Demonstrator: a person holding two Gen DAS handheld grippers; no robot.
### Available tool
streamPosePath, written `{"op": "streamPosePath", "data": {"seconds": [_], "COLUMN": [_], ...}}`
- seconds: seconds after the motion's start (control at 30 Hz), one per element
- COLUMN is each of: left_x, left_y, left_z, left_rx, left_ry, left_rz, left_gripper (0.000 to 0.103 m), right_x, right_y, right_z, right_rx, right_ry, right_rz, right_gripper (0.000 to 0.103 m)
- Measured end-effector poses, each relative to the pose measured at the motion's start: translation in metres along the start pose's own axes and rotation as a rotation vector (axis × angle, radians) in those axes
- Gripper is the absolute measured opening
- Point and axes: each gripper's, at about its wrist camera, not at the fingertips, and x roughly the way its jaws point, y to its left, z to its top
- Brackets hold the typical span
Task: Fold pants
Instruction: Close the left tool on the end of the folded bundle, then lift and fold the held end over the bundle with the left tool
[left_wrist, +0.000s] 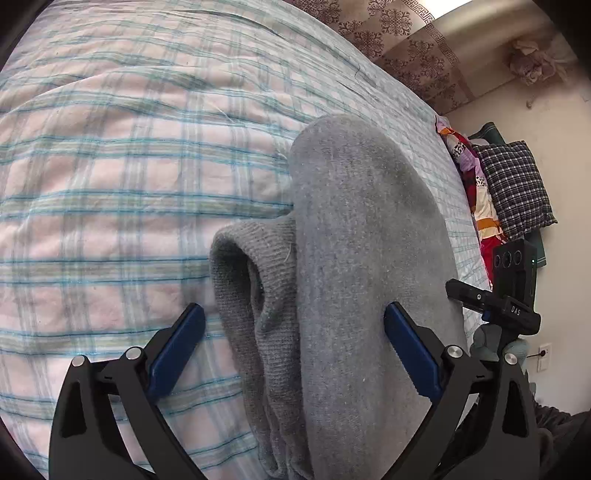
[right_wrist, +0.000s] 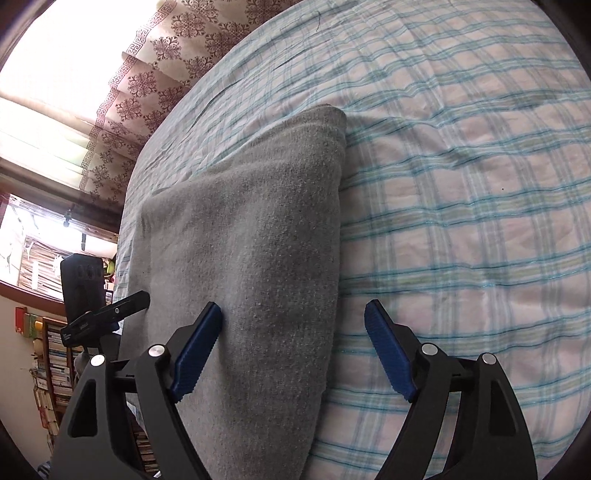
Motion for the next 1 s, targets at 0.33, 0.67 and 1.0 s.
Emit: {"op": "streamPosePath", "data": {"seconds": [0.33, 0.67, 1.0], "left_x": [0.01, 0.01, -0.015], "left_y": [-0.011, -0.012, -0.033], "left_z": [0.007, 0.004, -0.006], "left_rx": [0.069, 0.048, 0.101], "left_ry": [0.027, 0.022, -0.064], "left_rz": [-0.015, -0.084, -0.057], "left_gripper": [0.088, 0.065, 0.047], "right_x": [0.027, 0.051, 0.032], "right_y": [0.028, 0.051, 0.077], "right_z": [0.009, 0.023, 0.031], "right_rx": [-0.076, -0.101, -0.204], "right_ry": [-0.011, 0.02, -0.036], "right_rz": [-0.027, 0.016, 0.056], "right_gripper": [0.085, 0.073, 0.027]}}
